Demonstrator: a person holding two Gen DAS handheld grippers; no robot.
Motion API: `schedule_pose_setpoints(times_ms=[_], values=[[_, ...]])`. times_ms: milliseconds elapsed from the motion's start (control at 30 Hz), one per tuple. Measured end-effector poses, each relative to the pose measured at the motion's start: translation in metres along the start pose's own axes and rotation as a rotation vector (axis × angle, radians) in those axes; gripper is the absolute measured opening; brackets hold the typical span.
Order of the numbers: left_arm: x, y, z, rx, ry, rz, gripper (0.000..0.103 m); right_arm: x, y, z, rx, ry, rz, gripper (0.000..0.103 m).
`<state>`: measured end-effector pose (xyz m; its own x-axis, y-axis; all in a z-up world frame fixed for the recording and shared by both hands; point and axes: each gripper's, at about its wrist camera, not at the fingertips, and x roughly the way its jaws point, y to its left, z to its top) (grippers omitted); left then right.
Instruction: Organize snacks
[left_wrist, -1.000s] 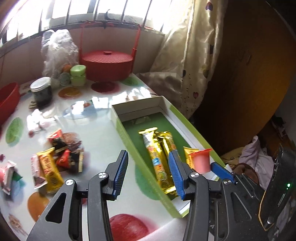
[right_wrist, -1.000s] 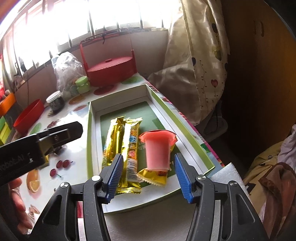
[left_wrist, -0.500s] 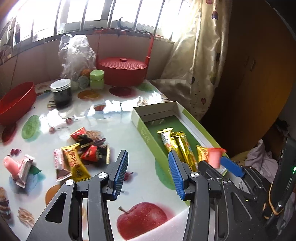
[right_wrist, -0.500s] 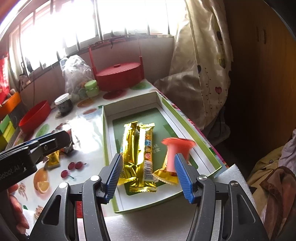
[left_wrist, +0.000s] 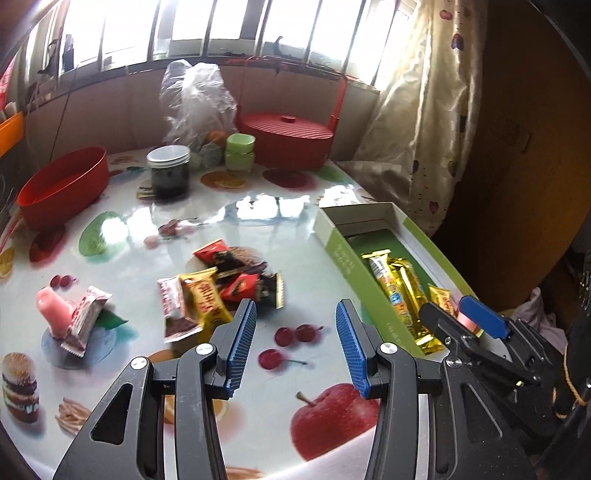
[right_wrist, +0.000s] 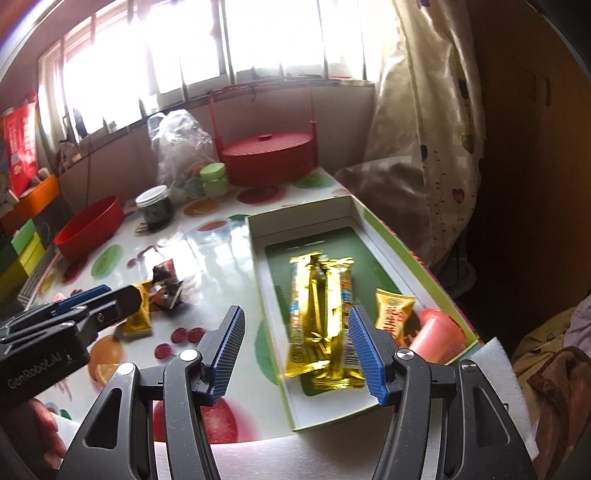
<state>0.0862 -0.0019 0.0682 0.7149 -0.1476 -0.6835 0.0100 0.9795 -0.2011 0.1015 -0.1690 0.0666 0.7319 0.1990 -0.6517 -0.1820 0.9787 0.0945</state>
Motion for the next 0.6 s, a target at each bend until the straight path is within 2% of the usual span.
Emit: schedule_pose_setpoints(times_ms=[133,333,600], values=[[-0.004,0.015,-0.005,-0.024,-0.007,0.021,0.047,0.003,0.012,0.001,-0.016,0.003,0.021,0.058],[-0.008,0.051,-0.017,-0.080,0.001,0.100,0.047,0.013,0.035,0.002,-0.059,0.021,0.063,0.058],[-0.015,0.099,-0.024,-0.172,-0.009,0.165,0.046,0.026,0.064,0.001,-0.111,0.051,0.121,0.058]])
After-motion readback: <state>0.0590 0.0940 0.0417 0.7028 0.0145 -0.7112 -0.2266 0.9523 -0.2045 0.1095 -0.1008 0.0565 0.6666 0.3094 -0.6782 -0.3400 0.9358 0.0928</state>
